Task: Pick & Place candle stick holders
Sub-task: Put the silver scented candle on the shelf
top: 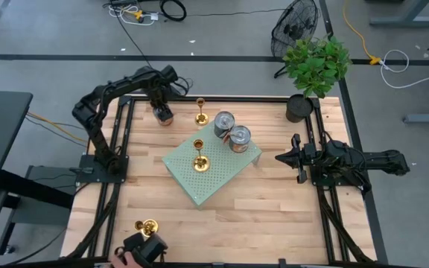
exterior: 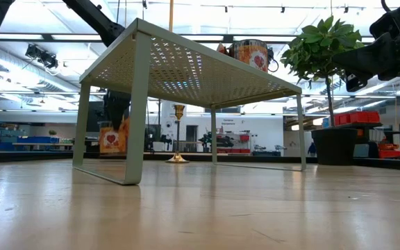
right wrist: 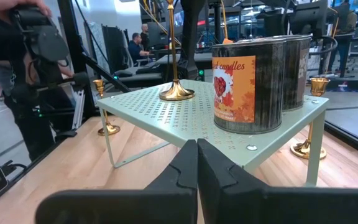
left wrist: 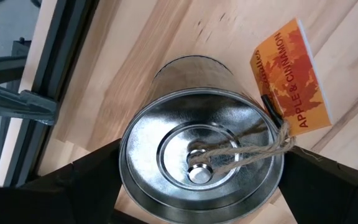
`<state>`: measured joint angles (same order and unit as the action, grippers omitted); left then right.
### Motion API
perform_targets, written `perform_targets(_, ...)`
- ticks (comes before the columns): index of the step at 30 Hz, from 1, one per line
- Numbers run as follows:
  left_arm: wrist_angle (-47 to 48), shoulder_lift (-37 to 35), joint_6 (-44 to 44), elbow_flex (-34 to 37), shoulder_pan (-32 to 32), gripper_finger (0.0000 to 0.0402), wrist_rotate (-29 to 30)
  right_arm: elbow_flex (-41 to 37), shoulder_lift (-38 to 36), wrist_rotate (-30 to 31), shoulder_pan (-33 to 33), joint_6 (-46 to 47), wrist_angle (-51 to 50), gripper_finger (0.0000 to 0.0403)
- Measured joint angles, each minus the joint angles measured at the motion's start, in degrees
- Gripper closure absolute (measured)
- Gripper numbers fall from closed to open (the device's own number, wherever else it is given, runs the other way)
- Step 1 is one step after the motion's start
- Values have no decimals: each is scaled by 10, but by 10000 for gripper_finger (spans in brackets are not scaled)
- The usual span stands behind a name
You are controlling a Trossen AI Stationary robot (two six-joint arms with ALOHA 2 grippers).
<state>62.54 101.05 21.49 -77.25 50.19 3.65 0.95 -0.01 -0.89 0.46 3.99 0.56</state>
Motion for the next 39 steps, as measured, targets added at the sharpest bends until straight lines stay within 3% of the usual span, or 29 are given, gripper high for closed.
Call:
perform_targets(27, 55, -46, -44, 0, -39, 26, -22, 0, 0, 0, 0, 0, 0, 400)
perform_targets(39, 62, -125, -64, 0, -49, 26, -25, 0, 0, 0, 0, 0, 0, 400)
